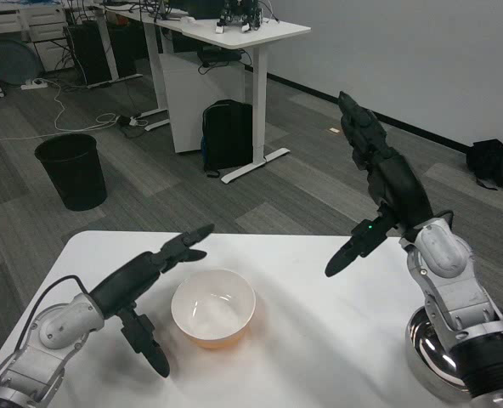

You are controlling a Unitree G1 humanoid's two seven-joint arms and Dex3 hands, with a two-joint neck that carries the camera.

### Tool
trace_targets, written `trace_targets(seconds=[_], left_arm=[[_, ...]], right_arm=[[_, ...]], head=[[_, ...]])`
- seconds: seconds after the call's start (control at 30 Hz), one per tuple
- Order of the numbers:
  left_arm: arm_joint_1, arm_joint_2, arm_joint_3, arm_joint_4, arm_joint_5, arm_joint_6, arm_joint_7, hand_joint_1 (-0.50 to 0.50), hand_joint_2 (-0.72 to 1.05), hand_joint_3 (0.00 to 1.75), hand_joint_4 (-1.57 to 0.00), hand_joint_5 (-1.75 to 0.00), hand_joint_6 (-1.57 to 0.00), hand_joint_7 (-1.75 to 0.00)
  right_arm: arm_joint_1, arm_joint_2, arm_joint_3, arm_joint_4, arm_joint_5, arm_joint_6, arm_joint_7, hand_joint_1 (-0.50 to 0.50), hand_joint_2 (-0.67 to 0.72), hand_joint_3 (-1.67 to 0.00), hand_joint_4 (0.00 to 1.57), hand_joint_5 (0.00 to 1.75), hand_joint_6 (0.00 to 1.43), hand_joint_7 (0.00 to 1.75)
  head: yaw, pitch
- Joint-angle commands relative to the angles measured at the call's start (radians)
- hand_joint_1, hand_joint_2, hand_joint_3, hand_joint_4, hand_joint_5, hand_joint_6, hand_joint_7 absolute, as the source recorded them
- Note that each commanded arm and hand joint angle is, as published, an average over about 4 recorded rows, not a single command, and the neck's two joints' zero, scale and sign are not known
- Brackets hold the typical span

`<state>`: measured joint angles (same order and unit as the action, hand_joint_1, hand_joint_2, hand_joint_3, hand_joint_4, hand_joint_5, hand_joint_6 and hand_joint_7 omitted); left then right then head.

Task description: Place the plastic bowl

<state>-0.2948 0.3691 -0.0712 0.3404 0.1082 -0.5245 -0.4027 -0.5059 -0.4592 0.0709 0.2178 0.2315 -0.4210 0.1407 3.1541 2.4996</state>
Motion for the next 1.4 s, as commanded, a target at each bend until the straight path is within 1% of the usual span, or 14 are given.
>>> trace_targets(seconds=[0.03,0.13,0.2,0.3,0.37,0.5,0.57,0.63,0.77,0.87,1.03,1.1,1.17,1.4], left_arm=[[0.019,0.004,0.056,-0.034,0.010,-0.020,0.031,-0.50,-0.17,0.02,0.00,-0.72,0.00,0.00],[0.019,-0.001,0.117,-0.080,-0.002,-0.015,0.033,-0.50,-0.19,0.02,0.00,-0.72,0.00,0.00],[0.011,-0.006,0.179,-0.146,-0.019,0.004,0.033,-0.50,-0.19,0.00,0.00,-0.69,0.00,0.00],[-0.031,-0.011,0.279,-0.283,-0.045,0.036,0.041,-0.50,-0.19,0.00,0.00,-0.62,0.00,0.00],[-0.056,-0.008,0.304,-0.336,-0.075,0.047,0.053,-0.50,-0.19,0.00,0.00,-0.56,0.00,0.00],[-0.093,0.004,0.317,-0.389,-0.127,0.071,0.063,-0.50,-0.19,0.02,0.00,-0.51,0.00,0.00],[-0.112,0.014,0.321,-0.418,-0.150,0.111,0.063,-0.50,-0.19,0.04,0.00,-0.51,0.00,0.00],[-0.129,0.023,0.322,-0.446,-0.172,0.151,0.063,-0.50,-0.19,0.02,0.00,-0.51,0.00,0.00],[-0.153,0.038,0.301,-0.462,-0.206,0.172,0.062,-0.50,-0.15,0.00,0.00,-0.51,0.00,0.00],[-0.156,0.039,0.296,-0.468,-0.205,0.182,0.062,-0.50,-0.19,0.00,0.00,-0.51,0.00,0.00],[-0.155,0.039,0.289,-0.470,-0.205,0.187,0.062,-0.50,-0.13,0.00,0.00,-0.51,0.00,0.00],[-0.154,0.039,0.290,-0.472,-0.205,0.188,0.062,-0.50,-0.15,0.00,0.00,-0.51,0.00,0.00],[-0.153,0.038,0.291,-0.474,-0.205,0.189,0.062,-0.50,-0.17,0.00,0.00,-0.51,0.00,0.00],[-0.149,0.038,0.287,-0.475,-0.205,0.192,0.062,-0.50,-0.10,0.00,0.00,-0.51,0.00,0.00]], right_arm=[[-0.001,0.000,-0.004,0.008,0.005,-0.015,-0.003,-0.46,0.15,0.00,0.00,0.00,0.00,0.00],[0.000,0.000,-0.005,0.007,0.005,-0.016,-0.004,-0.46,0.15,0.00,0.00,0.00,0.00,0.00],[0.002,-0.001,-0.006,0.007,0.005,-0.016,-0.004,-0.46,0.15,0.00,0.00,0.00,0.00,0.00],[0.005,0.000,-0.006,0.008,0.005,-0.016,-0.004,-0.46,0.15,0.00,0.00,0.00,0.00,0.00],[0.008,0.000,-0.006,0.007,0.005,-0.016,-0.004,-0.46,0.15,0.00,0.00,0.00,0.00,0.00],[0.013,0.001,-0.007,0.005,0.005,-0.016,-0.004,-0.46,0.15,0.00,0.00,0.00,0.00,0.00],[0.015,0.002,-0.010,0.004,0.006,-0.017,-0.004,-0.46,0.15,0.00,0.00,0.00,0.00,0.00],[0.018,0.002,-0.013,0.004,0.008,-0.018,-0.004,-0.46,0.15,0.00,0.00,0.00,0.00,0.00],[0.020,0.006,-0.016,0.005,0.010,-0.019,-0.004,-0.46,0.15,0.00,0.00,0.00,0.00,0.00],[0.020,0.007,-0.014,0.005,0.010,-0.024,-0.006,-0.46,0.15,0.00,0.00,0.00,0.00,0.00],[0.020,0.005,-0.014,0.008,0.012,-0.033,-0.014,-0.46,0.15,0.00,0.00,0.00,0.00,0.00],[0.020,0.004,-0.014,0.008,0.012,-0.034,-0.015,-0.46,0.15,0.00,0.00,0.00,0.00,0.00],[0.019,0.004,-0.013,0.008,0.012,-0.035,-0.017,-0.46,0.15,0.00,0.00,0.00,0.00,0.00],[0.017,0.004,-0.013,0.009,0.015,-0.049,-0.026,-0.46,0.15,0.00,0.00,0.00,0.00,0.00]], head=[[-0.002,-0.001],[-0.005,-0.003],[-0.007,-0.001],[-0.009,0.002],[-0.011,0.005],[-0.018,0.017],[-0.020,0.022],[-0.022,0.025],[-0.021,0.032],[-0.021,0.032],[-0.021,0.032],[-0.021,0.032],[-0.020,0.043],[-0.017,0.076]])
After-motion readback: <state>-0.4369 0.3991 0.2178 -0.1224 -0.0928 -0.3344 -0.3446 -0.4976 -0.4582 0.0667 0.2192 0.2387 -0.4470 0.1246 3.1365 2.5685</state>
